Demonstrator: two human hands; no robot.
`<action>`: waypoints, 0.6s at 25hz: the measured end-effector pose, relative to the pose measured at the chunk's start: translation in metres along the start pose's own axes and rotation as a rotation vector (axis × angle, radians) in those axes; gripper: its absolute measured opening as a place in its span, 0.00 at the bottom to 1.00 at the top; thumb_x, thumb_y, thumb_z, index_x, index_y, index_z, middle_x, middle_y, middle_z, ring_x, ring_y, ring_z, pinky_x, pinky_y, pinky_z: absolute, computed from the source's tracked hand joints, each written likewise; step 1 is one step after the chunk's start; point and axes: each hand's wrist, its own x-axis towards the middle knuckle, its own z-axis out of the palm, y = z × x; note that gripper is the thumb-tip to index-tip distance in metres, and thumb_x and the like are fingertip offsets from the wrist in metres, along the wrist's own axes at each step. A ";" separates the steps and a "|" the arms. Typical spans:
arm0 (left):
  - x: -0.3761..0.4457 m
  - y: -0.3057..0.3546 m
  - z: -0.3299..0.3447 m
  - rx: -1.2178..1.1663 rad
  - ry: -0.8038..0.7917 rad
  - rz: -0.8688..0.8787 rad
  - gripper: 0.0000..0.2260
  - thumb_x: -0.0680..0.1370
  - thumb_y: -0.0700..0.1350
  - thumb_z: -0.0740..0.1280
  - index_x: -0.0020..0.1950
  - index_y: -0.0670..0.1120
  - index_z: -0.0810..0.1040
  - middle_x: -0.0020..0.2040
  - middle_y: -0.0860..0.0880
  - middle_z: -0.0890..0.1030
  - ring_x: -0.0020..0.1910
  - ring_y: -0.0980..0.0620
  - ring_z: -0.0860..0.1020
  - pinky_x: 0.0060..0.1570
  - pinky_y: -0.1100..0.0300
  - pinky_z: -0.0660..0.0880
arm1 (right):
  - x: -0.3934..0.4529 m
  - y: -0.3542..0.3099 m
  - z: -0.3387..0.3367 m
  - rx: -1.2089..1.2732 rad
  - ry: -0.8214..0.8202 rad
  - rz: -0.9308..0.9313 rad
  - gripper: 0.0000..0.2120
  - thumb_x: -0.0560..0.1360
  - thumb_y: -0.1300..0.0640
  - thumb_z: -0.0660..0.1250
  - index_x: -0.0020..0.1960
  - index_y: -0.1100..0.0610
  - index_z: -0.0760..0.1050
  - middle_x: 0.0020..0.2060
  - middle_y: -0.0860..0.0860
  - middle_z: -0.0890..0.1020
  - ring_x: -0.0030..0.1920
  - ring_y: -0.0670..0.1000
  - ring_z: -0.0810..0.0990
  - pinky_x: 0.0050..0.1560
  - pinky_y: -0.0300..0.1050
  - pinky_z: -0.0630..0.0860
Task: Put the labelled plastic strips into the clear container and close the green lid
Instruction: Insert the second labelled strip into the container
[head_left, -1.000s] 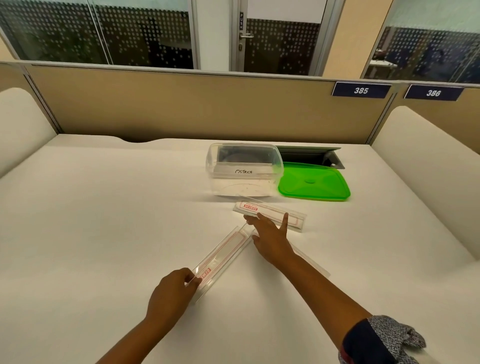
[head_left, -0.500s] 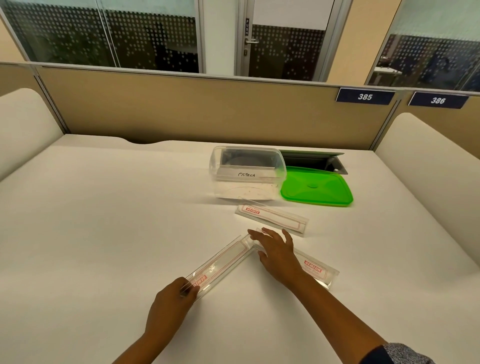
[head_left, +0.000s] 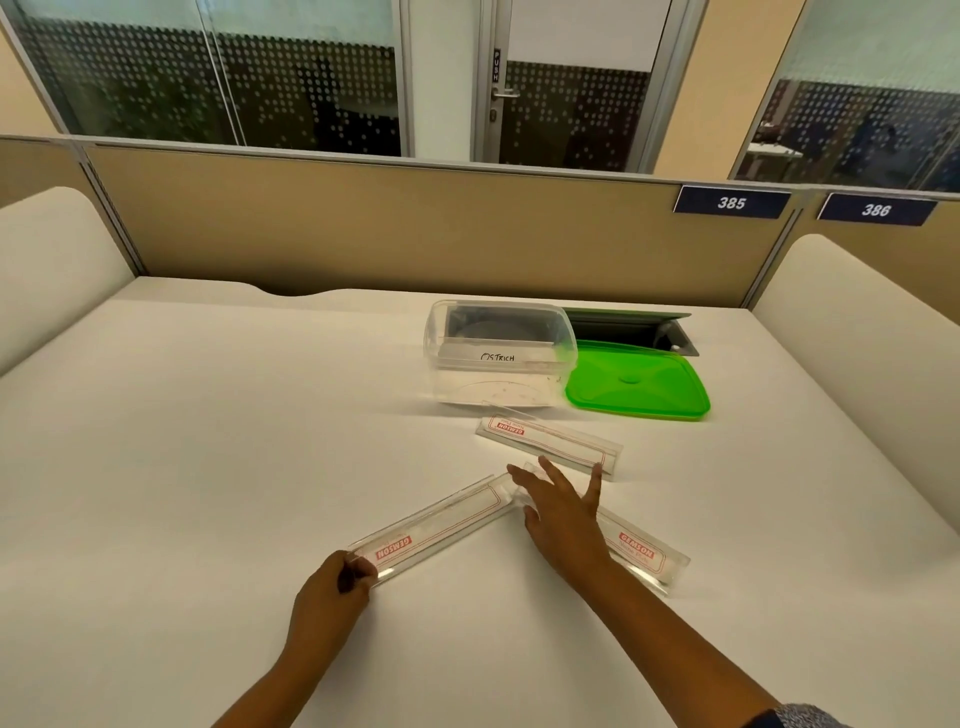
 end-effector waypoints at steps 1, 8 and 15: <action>-0.001 -0.003 -0.001 -0.031 0.005 0.008 0.03 0.75 0.37 0.65 0.43 0.45 0.76 0.54 0.43 0.81 0.44 0.43 0.80 0.39 0.64 0.75 | -0.001 -0.003 0.000 -0.035 0.002 0.001 0.27 0.77 0.57 0.61 0.73 0.43 0.59 0.71 0.46 0.69 0.77 0.48 0.54 0.61 0.58 0.16; -0.003 -0.007 0.000 -0.154 0.038 0.008 0.05 0.76 0.41 0.65 0.40 0.46 0.77 0.44 0.47 0.81 0.36 0.50 0.80 0.35 0.67 0.72 | -0.005 -0.018 -0.001 -0.015 -0.031 0.080 0.27 0.79 0.54 0.59 0.74 0.43 0.55 0.74 0.48 0.63 0.77 0.47 0.51 0.63 0.61 0.20; -0.006 -0.007 -0.001 -0.160 0.039 0.065 0.08 0.75 0.42 0.67 0.35 0.49 0.76 0.34 0.53 0.81 0.35 0.53 0.78 0.33 0.68 0.70 | -0.009 -0.023 -0.006 0.171 -0.022 -0.030 0.23 0.79 0.57 0.57 0.73 0.45 0.58 0.76 0.45 0.58 0.76 0.45 0.51 0.70 0.50 0.27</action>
